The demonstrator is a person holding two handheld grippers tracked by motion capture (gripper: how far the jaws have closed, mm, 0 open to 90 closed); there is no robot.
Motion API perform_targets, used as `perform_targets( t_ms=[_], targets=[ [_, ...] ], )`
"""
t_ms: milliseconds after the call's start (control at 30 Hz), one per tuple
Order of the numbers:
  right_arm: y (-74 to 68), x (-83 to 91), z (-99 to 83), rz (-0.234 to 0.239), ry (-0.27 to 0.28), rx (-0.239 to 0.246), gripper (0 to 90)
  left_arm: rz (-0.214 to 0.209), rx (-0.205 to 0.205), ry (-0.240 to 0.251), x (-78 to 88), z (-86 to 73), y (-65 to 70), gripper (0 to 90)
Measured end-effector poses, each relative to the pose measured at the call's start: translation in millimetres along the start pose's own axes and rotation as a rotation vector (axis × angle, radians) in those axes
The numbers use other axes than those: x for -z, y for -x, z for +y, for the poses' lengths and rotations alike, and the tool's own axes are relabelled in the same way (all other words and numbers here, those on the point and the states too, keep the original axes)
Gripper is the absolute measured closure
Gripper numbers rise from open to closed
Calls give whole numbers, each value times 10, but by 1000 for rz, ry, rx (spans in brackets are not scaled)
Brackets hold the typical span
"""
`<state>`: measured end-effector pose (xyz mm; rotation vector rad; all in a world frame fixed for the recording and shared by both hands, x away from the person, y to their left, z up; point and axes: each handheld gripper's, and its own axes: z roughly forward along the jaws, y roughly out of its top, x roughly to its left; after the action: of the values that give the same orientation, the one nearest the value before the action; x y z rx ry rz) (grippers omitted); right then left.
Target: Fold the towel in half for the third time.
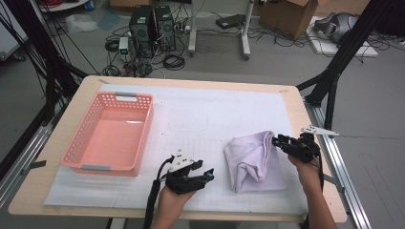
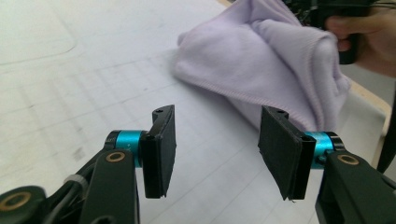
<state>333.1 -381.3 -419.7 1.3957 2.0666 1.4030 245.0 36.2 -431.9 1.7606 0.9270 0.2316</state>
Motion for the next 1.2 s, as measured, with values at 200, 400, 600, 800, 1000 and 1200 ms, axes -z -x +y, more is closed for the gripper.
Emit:
perform_targets(
  t_ms=[200,400,600,800,1000,1200],
  targets=[
    [-100,384,-180,-58,16,-68,470,21,-14,-13,157,-130,-140,463],
    [-374,563,-512,-13,6,-65,448,29,-7,4,276,-187,-222,458],
    [-610,584,-560,32,28,-45,438,24,-14,25,326,-181,-215,454],
    [-829,405,-555,72,2,0,421,34,-8,23,342,-200,-228,451],
    [-882,289,-613,143,-71,29,893,45,9,25,369,-214,-247,451],
    [-738,543,-579,88,-11,-18,888,49,27,36,396,-211,-271,453]
  ],
)
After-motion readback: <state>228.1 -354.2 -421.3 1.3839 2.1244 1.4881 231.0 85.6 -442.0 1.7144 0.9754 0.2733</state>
